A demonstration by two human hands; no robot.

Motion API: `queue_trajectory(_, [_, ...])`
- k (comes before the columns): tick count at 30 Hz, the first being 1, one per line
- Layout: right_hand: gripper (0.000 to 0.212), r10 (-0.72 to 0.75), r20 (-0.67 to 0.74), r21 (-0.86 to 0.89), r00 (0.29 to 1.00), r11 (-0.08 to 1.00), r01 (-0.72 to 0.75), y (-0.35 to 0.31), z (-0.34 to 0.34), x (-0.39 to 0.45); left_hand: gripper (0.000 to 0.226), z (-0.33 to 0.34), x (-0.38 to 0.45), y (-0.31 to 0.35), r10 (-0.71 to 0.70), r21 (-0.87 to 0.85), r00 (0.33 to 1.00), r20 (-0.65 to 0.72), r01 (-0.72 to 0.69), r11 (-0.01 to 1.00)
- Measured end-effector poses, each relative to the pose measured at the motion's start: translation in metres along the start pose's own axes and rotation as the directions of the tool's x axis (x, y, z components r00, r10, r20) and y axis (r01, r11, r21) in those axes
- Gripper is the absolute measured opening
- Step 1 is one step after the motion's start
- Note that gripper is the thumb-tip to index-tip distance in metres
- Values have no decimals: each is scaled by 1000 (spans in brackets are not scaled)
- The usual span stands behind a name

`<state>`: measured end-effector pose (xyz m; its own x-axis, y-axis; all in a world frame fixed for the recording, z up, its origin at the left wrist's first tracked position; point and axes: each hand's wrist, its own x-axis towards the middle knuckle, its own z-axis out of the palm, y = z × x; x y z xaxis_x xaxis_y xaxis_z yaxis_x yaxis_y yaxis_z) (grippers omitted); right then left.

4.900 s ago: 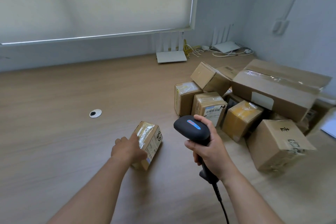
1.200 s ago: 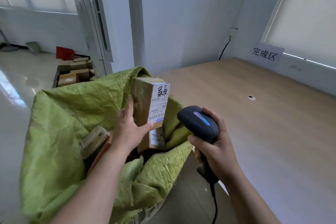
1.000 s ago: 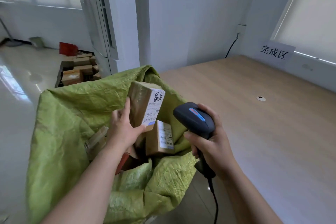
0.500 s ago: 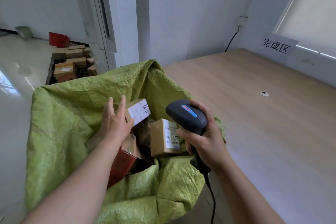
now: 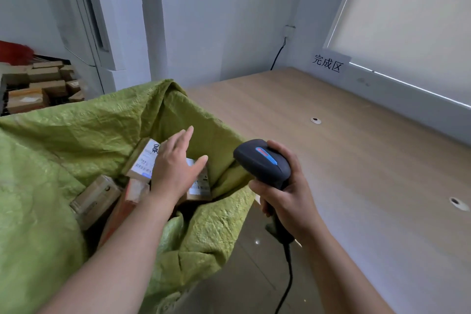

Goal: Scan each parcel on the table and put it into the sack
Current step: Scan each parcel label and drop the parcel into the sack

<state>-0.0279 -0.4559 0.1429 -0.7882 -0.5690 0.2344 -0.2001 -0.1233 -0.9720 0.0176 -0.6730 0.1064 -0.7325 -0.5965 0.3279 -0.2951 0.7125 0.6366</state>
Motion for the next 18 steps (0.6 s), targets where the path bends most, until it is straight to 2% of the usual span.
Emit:
queue_trajectory(11, [64,9,-238,-43,971,999,-19,-39,-107,-117,72,56,-85,135,252,-69,952,174,-244,967])
queue_trajectory(18, [69,0,-394,-76,919,997,-33,-58,-184,-221,74,99,-168,217,396,-76,881,261,-390,918])
